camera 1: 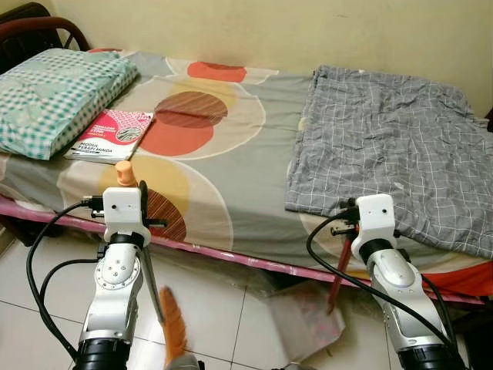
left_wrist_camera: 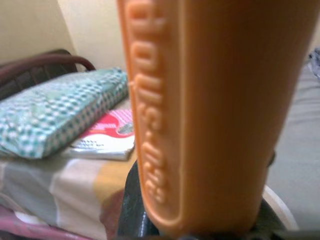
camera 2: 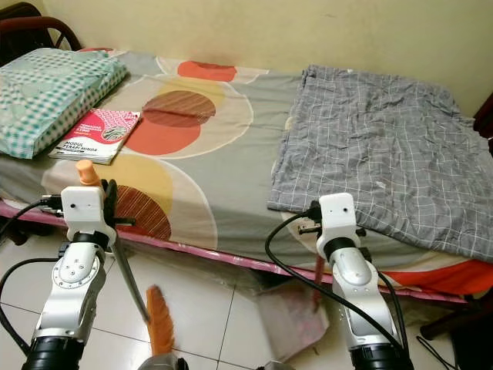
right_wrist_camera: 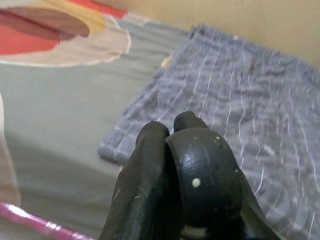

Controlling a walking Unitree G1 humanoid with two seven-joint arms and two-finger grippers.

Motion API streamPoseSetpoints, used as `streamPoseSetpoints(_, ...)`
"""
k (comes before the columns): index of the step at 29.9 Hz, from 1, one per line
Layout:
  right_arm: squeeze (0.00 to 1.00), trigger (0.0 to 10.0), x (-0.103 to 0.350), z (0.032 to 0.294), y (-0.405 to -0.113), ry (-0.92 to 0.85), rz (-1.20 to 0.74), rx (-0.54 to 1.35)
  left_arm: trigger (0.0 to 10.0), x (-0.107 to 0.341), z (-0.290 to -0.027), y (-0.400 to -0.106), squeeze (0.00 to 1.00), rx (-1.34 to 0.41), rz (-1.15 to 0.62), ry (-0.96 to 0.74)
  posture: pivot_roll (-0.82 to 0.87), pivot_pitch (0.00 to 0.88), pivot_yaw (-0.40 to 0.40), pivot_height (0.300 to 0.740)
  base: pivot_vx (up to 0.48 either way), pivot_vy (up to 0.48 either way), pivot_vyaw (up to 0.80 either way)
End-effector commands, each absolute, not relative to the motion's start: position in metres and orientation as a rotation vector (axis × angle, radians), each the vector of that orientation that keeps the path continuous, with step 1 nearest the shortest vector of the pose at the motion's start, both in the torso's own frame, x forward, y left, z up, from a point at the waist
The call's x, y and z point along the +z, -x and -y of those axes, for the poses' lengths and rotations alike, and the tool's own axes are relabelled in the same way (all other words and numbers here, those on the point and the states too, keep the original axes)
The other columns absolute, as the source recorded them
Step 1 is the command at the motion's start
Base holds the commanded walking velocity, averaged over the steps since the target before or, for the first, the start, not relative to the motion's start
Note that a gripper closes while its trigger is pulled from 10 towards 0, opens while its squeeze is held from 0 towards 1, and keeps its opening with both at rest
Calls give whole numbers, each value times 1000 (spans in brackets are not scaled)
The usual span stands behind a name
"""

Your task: Sweep floor

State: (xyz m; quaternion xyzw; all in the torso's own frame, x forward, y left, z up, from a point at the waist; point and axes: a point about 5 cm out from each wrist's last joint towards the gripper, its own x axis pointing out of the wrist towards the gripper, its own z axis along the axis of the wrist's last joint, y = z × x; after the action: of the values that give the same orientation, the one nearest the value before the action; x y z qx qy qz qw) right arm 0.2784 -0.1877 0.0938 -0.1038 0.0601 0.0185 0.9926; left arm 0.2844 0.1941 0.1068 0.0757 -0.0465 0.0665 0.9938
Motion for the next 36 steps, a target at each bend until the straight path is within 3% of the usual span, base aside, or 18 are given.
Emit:
streamPoseSetpoints(1,0,0,112,183,-281,192,-9,36,10000,122,-195,-285,0,170,176,-175,-48,0,-13,740,0,0,0)
streamPoseSetpoints(4,0,0,109,179,-282,183,13,54,10000,118,-196,-284,0,173,169,-183,-48,0,1,740,0,0,0)
streamPoseSetpoints(5,0,941,106,177,-282,143,5,57,10000,114,-196,-283,0,173,159,-188,-45,0,6,740,0,0,0)
streamPoseSetpoints(6,0,2667,103,176,-282,115,0,58,10000,112,-196,-283,0,173,153,-192,-45,0,6,740,0,0,0)
streamPoseSetpoints(7,0,2667,100,175,-282,71,-4,50,10000,110,-197,-283,0,176,149,-192,-46,0,8,740,0,0,0)
streamPoseSetpoints(8,0,5804,99,174,-284,-3,-6,12,10000,110,-196,-286,0,182,153,-187,-50,0,13,740,0,0,0)
streamPoseSetpoints(9,0,7020,99,174,-285,-15,-5,0,10000,111,-195,-287,0,184,159,-183,-52,0,16,740,0,0,0)
streamPoseSetpoints(10,0,9451,100,174,-287,-7,-1,-6,10000,113,-193,-290,0,187,164,-180,-52,0,16,740,0,0,0)
streamPoseSetpoints(11,0,10000,100,174,-286,17,5,-9,10000,114,-191,-292,0,189,169,-179,-54,0,20,740,0,0,0)
streamPoseSetpoints(22,0,10000,81,191,-273,44,-91,-99,10000,103,-203,-285,0,206,135,-191,-90,0,46,740,0,0,0)
streamPoseSetpoints(36,0,10000,90,184,-283,23,-71,-79,10000,70,-202,-279,0,-1,17,-238,-88,7,-22,740,0,0,775)
